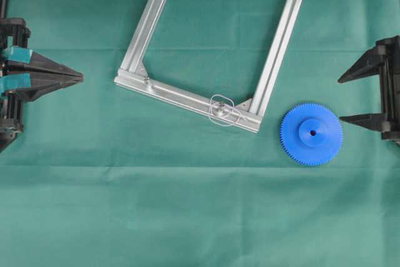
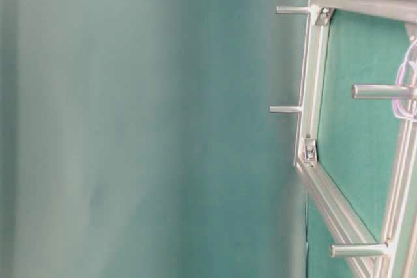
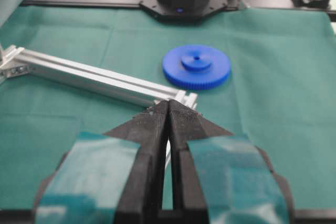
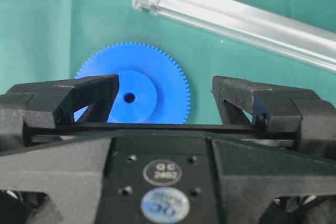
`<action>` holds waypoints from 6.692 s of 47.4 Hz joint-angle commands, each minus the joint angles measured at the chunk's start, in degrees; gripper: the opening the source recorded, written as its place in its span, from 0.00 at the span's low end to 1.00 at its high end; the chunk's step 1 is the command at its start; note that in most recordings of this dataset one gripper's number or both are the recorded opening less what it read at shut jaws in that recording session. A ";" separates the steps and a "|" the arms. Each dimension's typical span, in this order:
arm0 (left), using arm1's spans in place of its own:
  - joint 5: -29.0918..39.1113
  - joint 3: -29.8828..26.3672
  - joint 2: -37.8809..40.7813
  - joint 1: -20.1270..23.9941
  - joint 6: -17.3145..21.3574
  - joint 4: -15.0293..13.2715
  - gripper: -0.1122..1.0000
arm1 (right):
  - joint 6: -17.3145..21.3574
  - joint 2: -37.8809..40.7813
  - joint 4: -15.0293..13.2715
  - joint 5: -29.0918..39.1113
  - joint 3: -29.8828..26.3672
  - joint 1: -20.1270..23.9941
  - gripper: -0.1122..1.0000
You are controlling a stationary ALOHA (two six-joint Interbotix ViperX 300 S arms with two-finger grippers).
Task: Find the location of the shaft and insert the gear.
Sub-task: 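Lower the right gripper over the blue gear hub and close on it, then lift the blue gear with the right gripper and tilt it upright, then carry the gear left toward the shaft on the silver frame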
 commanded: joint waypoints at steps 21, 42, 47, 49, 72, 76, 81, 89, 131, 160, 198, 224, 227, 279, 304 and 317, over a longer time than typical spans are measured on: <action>-0.18 -1.23 0.53 0.79 -0.09 -0.18 0.11 | 0.44 5.10 0.97 0.70 -0.97 3.43 0.92; 0.18 -1.14 0.53 1.41 -0.18 -0.09 0.11 | 0.53 16.52 1.05 -1.05 -1.58 6.77 0.92; 0.26 -1.14 0.62 1.49 -0.18 -0.09 0.11 | 0.53 18.72 1.05 -2.20 -1.76 7.56 0.92; 0.35 -1.14 0.53 1.49 -0.18 -0.09 0.11 | 0.53 19.69 1.14 -2.90 -1.93 7.91 0.92; 0.62 -1.05 0.62 1.49 -0.18 -0.09 0.11 | 0.62 26.98 1.14 -6.06 -2.72 8.79 0.92; 0.62 -1.05 0.62 1.49 -0.18 -0.09 0.11 | 0.53 27.69 1.14 -6.77 -2.90 8.70 0.92; 0.62 -0.97 0.62 1.49 -0.18 -0.09 0.11 | 0.53 28.30 0.97 -7.29 -3.08 8.79 0.92; 0.62 -0.97 0.62 1.49 -0.18 -0.09 0.11 | 0.53 29.44 0.44 -7.65 -3.16 8.70 0.92; 0.62 -0.70 0.62 1.49 -0.26 -0.18 0.11 | 0.44 33.31 -1.49 -11.25 -2.81 6.94 0.92; 0.62 -0.70 0.70 1.49 -0.18 -0.18 0.11 | 0.62 35.33 -0.97 -11.87 -1.76 6.86 0.92; 1.14 -0.70 0.53 1.49 -0.18 -0.18 0.11 | 3.08 36.04 -1.23 -10.55 -2.02 6.86 0.72; 1.93 -0.79 0.26 1.93 -0.44 -0.26 0.11 | 3.25 30.15 -1.14 -1.49 -7.29 6.86 0.72; 1.93 -0.79 0.26 1.85 -0.44 -0.26 0.11 | 3.25 28.56 -1.14 0.26 -8.53 6.86 0.72; 2.11 -0.70 1.23 1.93 -1.14 -0.44 0.11 | 3.25 37.35 -2.72 5.80 -29.44 5.80 0.72; 2.90 -0.70 1.23 1.93 -1.05 -0.44 0.11 | 3.08 47.20 -2.81 7.47 -41.57 1.41 0.72; 3.34 -0.70 1.23 1.93 -0.97 -0.44 0.11 | 3.08 49.31 -2.81 8.00 -42.98 0.62 0.72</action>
